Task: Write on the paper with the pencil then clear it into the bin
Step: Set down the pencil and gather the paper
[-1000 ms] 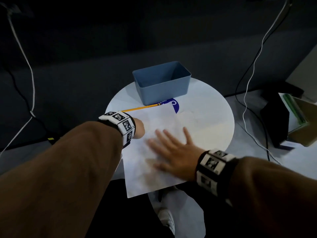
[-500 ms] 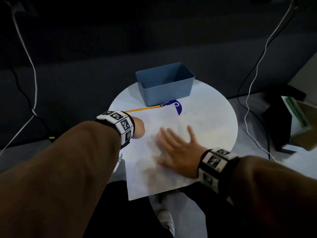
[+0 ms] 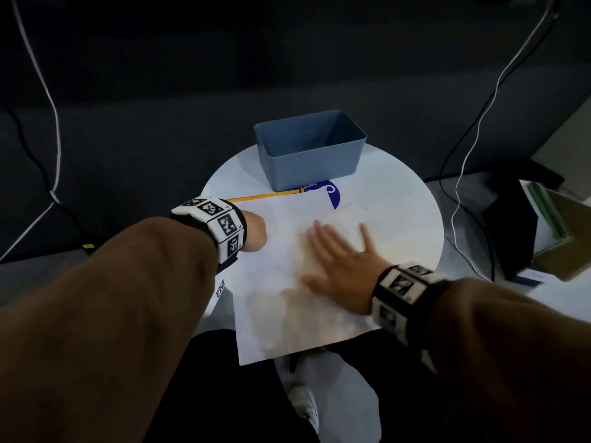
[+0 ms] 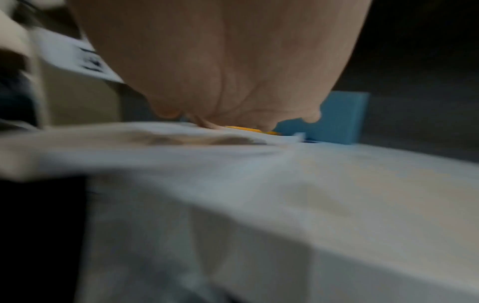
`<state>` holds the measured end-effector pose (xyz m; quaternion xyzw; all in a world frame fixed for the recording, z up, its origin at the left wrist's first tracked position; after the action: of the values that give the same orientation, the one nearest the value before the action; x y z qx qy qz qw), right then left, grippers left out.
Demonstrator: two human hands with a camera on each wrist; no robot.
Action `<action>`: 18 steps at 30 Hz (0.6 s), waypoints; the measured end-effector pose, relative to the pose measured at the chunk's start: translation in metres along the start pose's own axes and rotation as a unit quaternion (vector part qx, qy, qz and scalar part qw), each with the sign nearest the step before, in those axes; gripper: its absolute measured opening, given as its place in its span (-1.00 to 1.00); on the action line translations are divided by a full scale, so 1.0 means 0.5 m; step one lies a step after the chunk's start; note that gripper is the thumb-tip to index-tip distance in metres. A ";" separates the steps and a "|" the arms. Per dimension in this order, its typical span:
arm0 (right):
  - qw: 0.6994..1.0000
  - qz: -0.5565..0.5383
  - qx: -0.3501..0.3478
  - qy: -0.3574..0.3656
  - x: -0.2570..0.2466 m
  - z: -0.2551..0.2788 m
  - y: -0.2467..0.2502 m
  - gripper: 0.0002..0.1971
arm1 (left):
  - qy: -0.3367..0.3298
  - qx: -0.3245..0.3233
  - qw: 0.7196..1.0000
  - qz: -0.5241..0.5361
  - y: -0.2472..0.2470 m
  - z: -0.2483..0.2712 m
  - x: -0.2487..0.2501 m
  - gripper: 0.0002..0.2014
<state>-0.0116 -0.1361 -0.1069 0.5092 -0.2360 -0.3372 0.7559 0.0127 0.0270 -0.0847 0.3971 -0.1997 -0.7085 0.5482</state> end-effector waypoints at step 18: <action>0.996 -0.062 -0.008 0.060 -0.093 -0.064 0.037 -0.06 | -0.001 0.001 1.000 0.017 -0.012 0.020 -0.011 -0.49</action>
<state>-0.0149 -0.0771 -0.1022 0.5358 -0.1560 -0.3542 0.7504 0.0016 0.0326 -0.0814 0.3934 -0.2081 -0.6990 0.5597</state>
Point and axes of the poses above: each hand's wrist, its own z-axis away from the middle knuckle, its own y-axis out of the back of the hand, x = y × z, the point moved 9 cm from there along -z, towards the middle knuckle, and after that the axes turned 2 degrees about y, right-handed, at the moved point
